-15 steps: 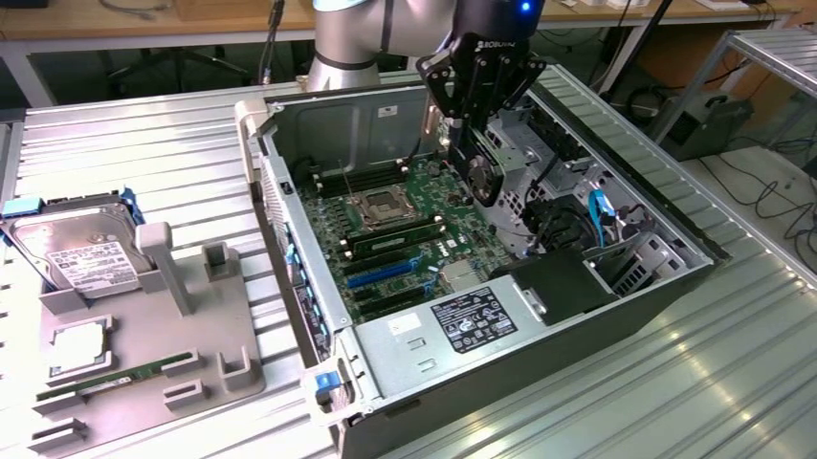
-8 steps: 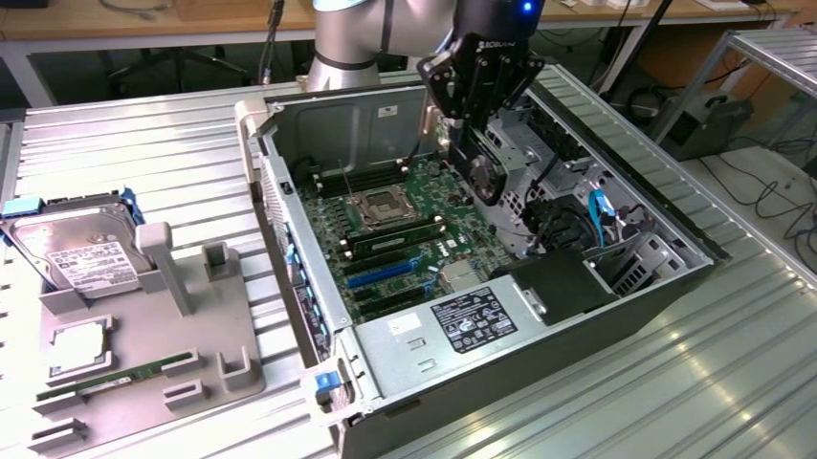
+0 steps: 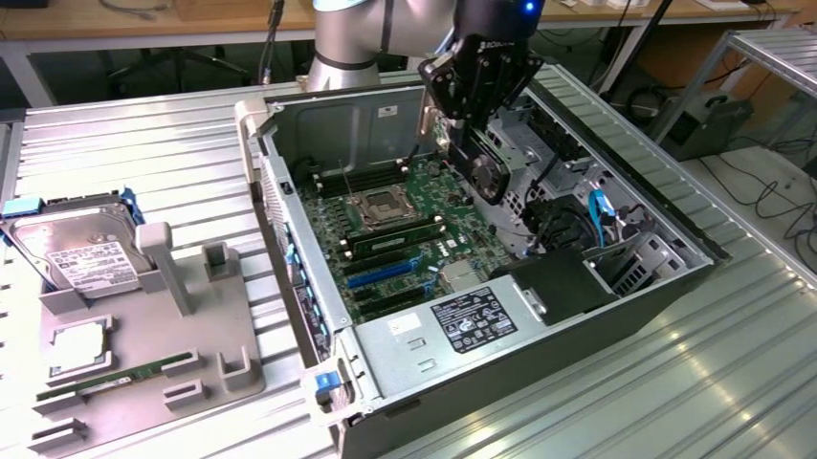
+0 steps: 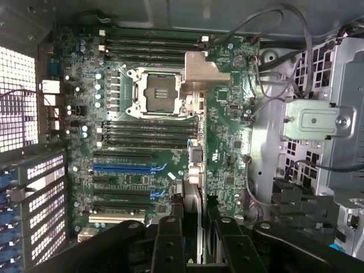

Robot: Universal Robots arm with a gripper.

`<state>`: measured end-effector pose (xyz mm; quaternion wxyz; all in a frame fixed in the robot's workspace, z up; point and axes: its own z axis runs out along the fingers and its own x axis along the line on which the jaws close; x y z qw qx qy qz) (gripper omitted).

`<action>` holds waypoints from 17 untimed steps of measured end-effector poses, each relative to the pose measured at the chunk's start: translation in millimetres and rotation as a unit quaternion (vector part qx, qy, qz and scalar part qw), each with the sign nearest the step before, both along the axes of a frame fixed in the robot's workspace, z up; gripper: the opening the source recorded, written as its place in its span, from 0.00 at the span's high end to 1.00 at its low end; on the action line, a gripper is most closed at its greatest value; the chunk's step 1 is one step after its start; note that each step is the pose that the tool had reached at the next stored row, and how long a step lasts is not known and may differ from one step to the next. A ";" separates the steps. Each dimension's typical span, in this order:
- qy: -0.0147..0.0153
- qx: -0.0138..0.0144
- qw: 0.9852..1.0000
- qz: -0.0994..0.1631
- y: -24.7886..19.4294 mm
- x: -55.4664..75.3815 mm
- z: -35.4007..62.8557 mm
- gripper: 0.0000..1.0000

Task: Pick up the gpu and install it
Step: 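Insert the gpu into the slot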

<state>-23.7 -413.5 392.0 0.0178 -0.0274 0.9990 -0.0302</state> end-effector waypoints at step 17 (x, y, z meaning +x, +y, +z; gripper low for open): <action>0.000 0.000 0.998 0.064 0.0 0.0 0.0 0.74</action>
